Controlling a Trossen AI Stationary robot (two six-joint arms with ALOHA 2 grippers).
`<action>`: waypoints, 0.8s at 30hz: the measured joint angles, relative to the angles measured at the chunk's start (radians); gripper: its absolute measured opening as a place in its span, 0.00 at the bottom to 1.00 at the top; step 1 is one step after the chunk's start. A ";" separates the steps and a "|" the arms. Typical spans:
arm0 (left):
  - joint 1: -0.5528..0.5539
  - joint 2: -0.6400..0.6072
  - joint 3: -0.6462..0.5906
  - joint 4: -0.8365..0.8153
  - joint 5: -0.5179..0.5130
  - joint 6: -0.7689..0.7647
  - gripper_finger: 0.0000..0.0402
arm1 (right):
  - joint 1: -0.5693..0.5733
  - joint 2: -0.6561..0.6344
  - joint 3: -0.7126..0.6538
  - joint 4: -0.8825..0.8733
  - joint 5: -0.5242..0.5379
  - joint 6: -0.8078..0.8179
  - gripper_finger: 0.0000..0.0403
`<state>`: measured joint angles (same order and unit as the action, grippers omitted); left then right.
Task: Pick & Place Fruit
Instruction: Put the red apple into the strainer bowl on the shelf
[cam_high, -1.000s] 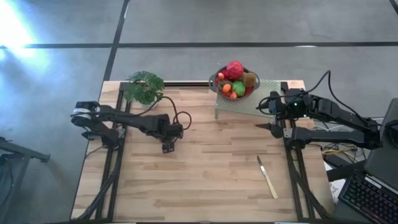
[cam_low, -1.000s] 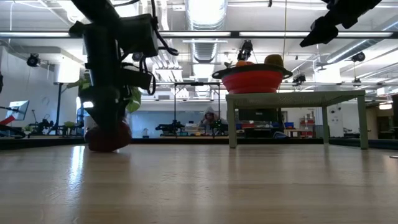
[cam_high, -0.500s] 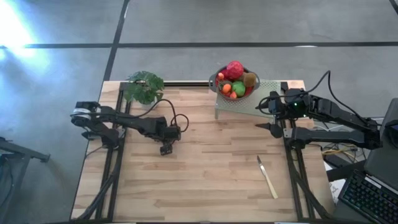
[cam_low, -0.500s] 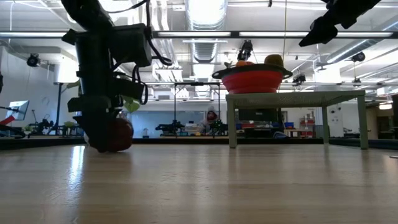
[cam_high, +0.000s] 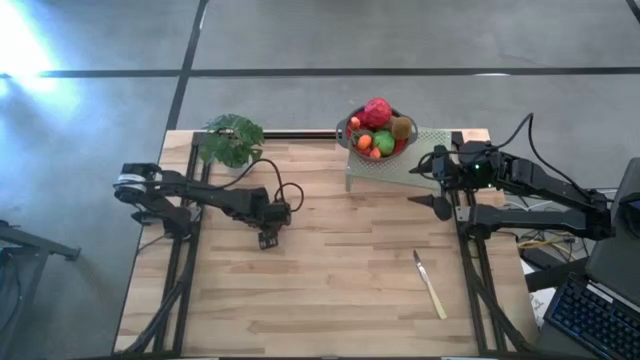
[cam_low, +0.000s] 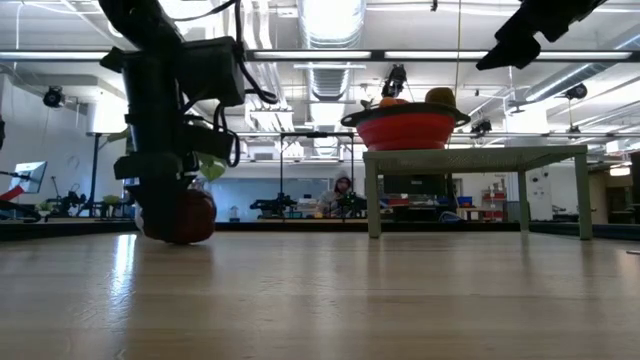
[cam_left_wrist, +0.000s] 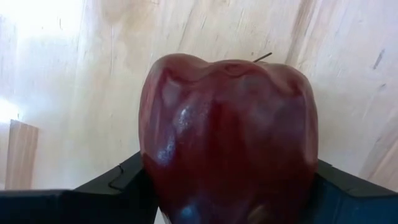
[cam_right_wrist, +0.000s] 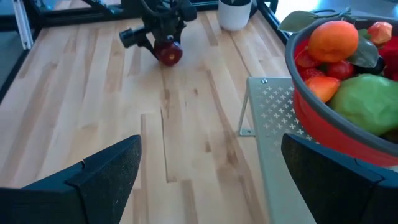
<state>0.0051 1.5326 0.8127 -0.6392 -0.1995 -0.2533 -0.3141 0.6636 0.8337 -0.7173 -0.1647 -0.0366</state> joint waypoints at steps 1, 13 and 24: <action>0.000 0.000 0.000 0.003 0.001 -0.007 0.68 | 0.000 0.000 0.000 0.001 -0.001 0.009 0.95; -0.022 -0.001 0.000 0.251 0.128 -0.038 0.69 | 0.053 0.000 -0.055 0.075 -0.002 0.036 0.95; -0.055 -0.001 0.000 0.866 0.125 0.007 0.69 | 0.188 0.015 -0.087 0.198 0.006 0.066 0.95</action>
<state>-0.0496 1.5318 0.8127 0.2265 -0.0745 -0.2458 -0.1257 0.6782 0.7464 -0.5194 -0.1590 0.0289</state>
